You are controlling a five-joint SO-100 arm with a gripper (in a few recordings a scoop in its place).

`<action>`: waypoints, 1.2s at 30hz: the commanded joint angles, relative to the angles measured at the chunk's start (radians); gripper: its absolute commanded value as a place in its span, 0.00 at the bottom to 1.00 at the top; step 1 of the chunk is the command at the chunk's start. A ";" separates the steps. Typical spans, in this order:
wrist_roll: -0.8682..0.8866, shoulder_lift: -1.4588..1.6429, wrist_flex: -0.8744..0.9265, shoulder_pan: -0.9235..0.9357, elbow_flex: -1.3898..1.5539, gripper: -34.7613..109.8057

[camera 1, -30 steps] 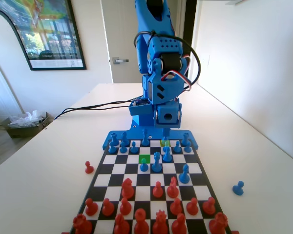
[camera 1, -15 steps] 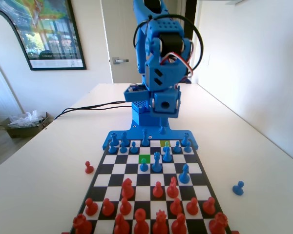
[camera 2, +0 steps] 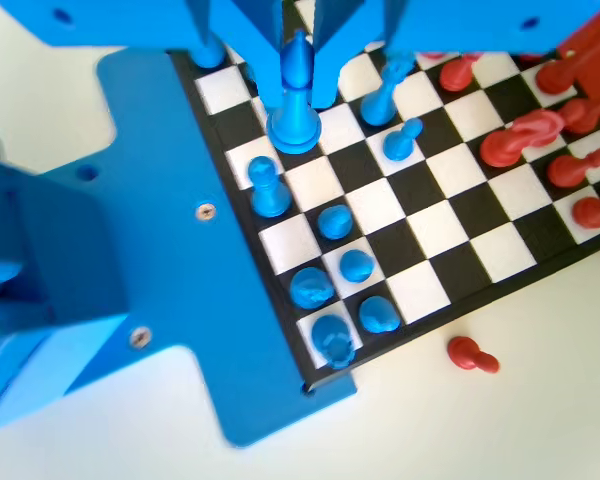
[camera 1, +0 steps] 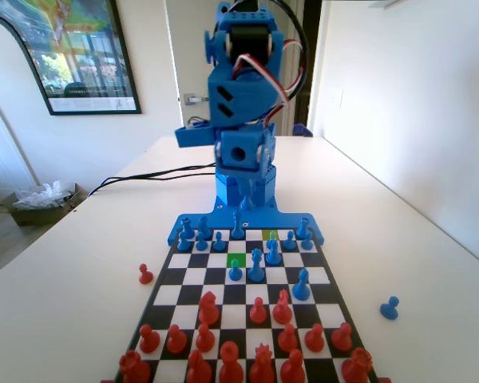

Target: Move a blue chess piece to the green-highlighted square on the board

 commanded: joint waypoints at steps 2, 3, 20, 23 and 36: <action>0.055 -0.051 -0.048 0.028 -0.095 0.25; 0.075 -0.066 -0.064 0.028 -0.101 0.25; 0.219 -0.219 -0.339 -0.023 -0.052 0.25; 0.210 -0.232 -0.383 -0.020 -0.026 0.25; 0.092 -0.232 -0.526 0.052 0.133 0.25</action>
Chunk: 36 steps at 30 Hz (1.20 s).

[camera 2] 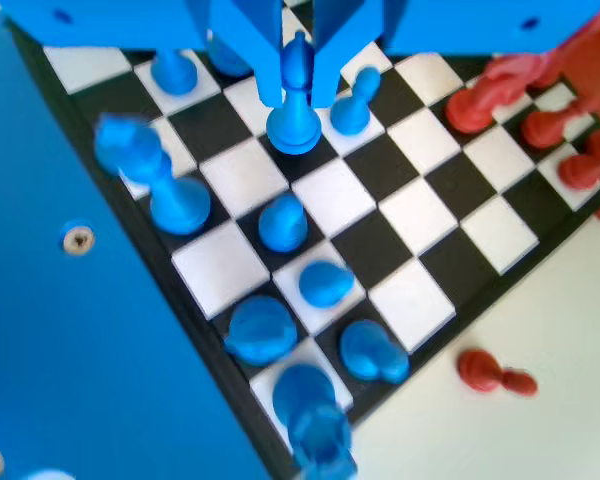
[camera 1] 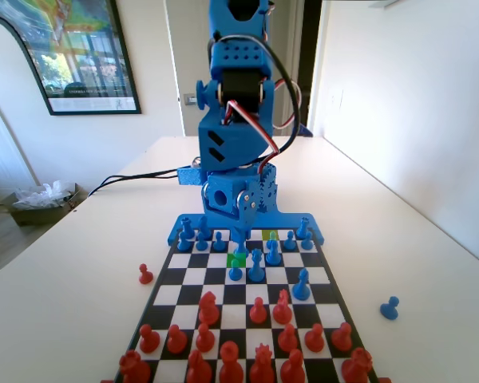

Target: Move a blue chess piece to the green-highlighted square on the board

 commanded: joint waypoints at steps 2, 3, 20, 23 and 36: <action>-0.048 0.012 -0.026 0.041 0.020 0.25; -0.046 0.012 -0.026 0.041 0.020 0.25; -0.008 -0.040 -0.021 0.002 -0.043 0.25; 0.006 -0.046 -0.023 -0.009 -0.055 0.25; -0.025 -0.046 -0.021 0.015 -0.061 0.25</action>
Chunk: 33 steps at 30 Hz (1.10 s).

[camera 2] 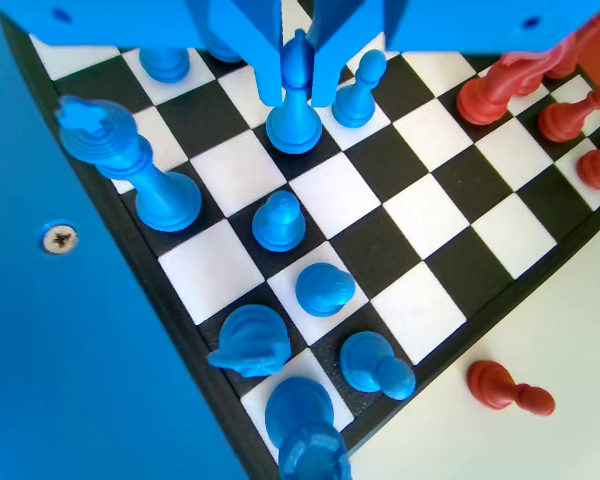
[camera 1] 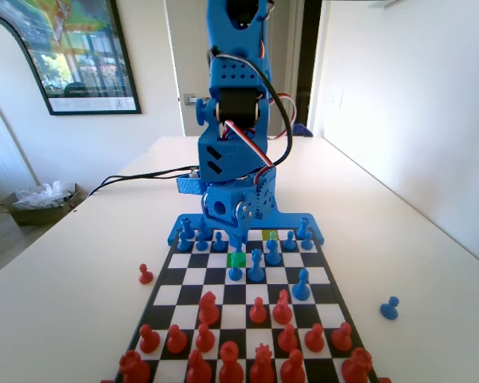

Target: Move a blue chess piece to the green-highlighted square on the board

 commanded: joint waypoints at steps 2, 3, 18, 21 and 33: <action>-0.032 0.026 0.009 0.032 -0.034 0.25; -0.038 0.026 0.017 0.037 -0.037 0.26; 0.003 0.044 0.183 0.009 -0.161 0.31; 0.012 0.071 0.279 0.002 -0.222 0.31; 0.144 0.239 0.637 -0.083 -0.442 0.25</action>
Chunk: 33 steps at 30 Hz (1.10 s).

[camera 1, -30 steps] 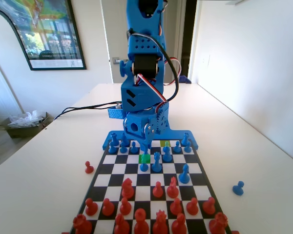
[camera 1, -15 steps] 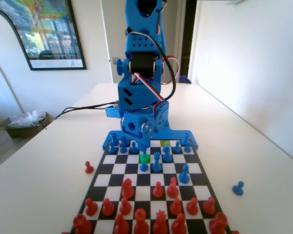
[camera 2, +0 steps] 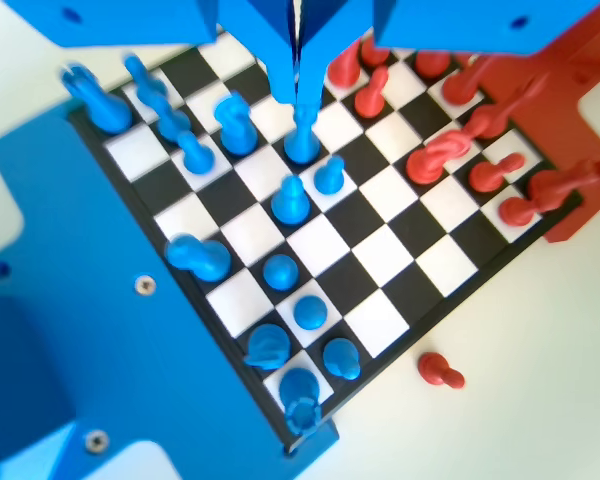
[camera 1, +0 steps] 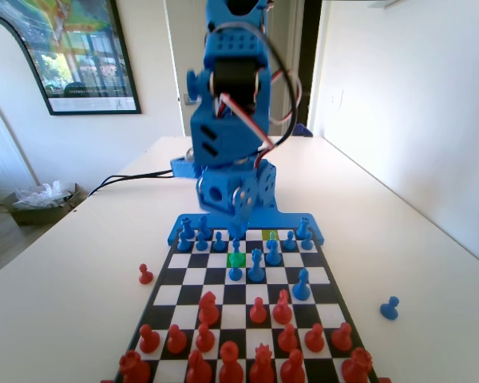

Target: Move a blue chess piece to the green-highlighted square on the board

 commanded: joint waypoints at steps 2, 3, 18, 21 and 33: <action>0.083 0.141 0.146 -0.031 -0.143 0.25; 0.109 0.164 0.167 -0.037 -0.150 0.25; 0.611 0.684 0.397 -0.132 -0.133 0.25; 0.765 0.752 0.413 -0.176 -0.164 0.25; 0.842 1.100 0.457 -0.114 -0.103 0.25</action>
